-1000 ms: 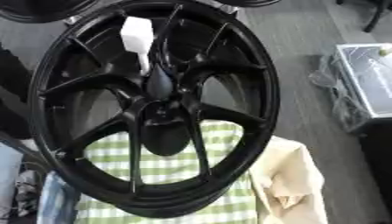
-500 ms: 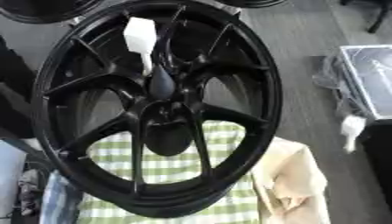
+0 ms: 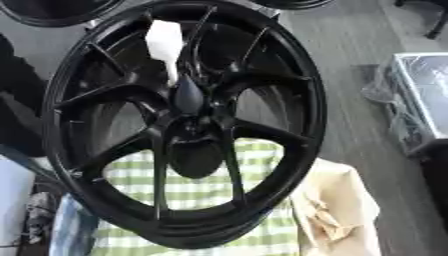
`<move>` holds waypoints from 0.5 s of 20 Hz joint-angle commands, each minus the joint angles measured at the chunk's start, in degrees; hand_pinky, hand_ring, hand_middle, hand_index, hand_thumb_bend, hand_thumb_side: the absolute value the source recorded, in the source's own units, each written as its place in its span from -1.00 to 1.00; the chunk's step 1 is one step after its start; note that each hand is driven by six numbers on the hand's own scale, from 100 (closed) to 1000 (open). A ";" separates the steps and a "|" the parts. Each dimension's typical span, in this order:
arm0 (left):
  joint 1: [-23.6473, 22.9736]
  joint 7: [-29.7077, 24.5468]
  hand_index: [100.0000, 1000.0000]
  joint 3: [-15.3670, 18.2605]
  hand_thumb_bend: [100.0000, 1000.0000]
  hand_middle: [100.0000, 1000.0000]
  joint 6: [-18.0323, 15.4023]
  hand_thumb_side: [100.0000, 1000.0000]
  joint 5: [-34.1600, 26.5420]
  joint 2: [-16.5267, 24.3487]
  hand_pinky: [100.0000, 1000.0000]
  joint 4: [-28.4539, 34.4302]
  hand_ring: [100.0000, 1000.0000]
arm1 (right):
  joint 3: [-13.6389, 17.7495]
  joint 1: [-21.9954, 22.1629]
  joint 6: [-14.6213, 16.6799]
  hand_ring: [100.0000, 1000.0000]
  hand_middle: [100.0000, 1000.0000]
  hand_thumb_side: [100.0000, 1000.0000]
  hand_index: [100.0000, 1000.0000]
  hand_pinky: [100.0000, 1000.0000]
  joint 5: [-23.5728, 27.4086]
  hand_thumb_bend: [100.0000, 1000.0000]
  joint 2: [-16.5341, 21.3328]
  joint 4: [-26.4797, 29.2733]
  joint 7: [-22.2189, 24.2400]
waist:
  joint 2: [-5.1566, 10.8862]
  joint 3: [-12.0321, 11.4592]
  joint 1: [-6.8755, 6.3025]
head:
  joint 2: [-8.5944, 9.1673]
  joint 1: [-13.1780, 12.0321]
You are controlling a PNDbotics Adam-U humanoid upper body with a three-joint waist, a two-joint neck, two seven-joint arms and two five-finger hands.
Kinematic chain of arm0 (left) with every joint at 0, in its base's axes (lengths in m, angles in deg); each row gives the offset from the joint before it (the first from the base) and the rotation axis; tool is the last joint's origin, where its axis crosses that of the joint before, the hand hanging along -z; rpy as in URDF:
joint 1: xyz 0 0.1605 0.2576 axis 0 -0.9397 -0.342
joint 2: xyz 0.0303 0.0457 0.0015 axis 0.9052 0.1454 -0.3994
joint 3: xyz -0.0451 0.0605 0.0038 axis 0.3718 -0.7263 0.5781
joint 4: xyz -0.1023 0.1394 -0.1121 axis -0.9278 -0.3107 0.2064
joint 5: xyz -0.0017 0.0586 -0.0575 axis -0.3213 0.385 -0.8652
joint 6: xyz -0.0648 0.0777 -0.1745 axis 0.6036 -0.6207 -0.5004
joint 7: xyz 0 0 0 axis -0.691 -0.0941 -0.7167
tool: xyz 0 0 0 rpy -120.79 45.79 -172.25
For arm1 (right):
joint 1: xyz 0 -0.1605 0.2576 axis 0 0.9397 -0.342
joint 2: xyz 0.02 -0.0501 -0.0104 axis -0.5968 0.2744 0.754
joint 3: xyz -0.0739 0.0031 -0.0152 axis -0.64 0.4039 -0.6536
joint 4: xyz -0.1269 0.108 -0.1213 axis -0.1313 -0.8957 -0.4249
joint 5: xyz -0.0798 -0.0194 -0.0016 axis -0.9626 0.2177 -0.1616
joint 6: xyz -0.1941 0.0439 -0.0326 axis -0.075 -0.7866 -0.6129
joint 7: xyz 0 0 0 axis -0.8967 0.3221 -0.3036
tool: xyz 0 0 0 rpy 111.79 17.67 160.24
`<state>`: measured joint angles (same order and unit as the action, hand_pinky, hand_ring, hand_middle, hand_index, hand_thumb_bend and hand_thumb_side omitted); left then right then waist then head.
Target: Pull the pin out of the wheel hub.
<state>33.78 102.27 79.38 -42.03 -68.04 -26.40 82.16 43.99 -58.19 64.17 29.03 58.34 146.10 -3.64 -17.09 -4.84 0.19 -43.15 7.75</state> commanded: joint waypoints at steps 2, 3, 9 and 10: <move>0.75 -0.23 0.47 0.09 -0.64 0.39 -0.22 0.41 0.20 0.42 0.57 1.22 0.38 | -4.37 -4.47 5.82 0.45 0.30 0.19 0.55 0.77 4.64 -1.00 -0.25 4.29 1.74 | 1.52 -0.20 -0.15 | 0.63 1.00; 0.80 -0.26 0.47 0.05 -0.64 0.39 -0.27 0.41 0.19 0.37 0.57 1.24 0.38 | -5.45 -5.59 6.46 0.44 0.30 0.14 0.54 0.77 4.99 -1.00 -1.16 4.36 2.17 | 1.56 -0.27 -0.18 | 0.80 1.11; 1.26 -0.25 0.47 -0.22 -0.64 0.39 -0.71 0.40 -0.02 -0.33 0.57 1.30 0.38 | -10.35 -10.96 7.57 0.43 0.30 0.36 0.55 0.78 5.23 -1.00 -9.03 -0.16 4.98 | 1.62 -0.35 -0.44 | 1.43 0.81; 1.41 -0.25 0.47 -0.28 -0.64 0.39 -0.81 0.40 -0.03 -0.44 0.57 1.32 0.38 | -10.67 -11.45 7.76 0.44 0.31 0.40 0.55 0.79 4.91 -1.00 -10.21 -1.23 5.37 | 1.62 -0.39 -0.48 | 1.53 0.74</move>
<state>34.58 102.00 79.00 -42.47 -68.05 -27.47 82.49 33.53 -68.99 71.68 34.25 48.42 145.45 1.15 -16.71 -5.18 -0.21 -42.46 8.62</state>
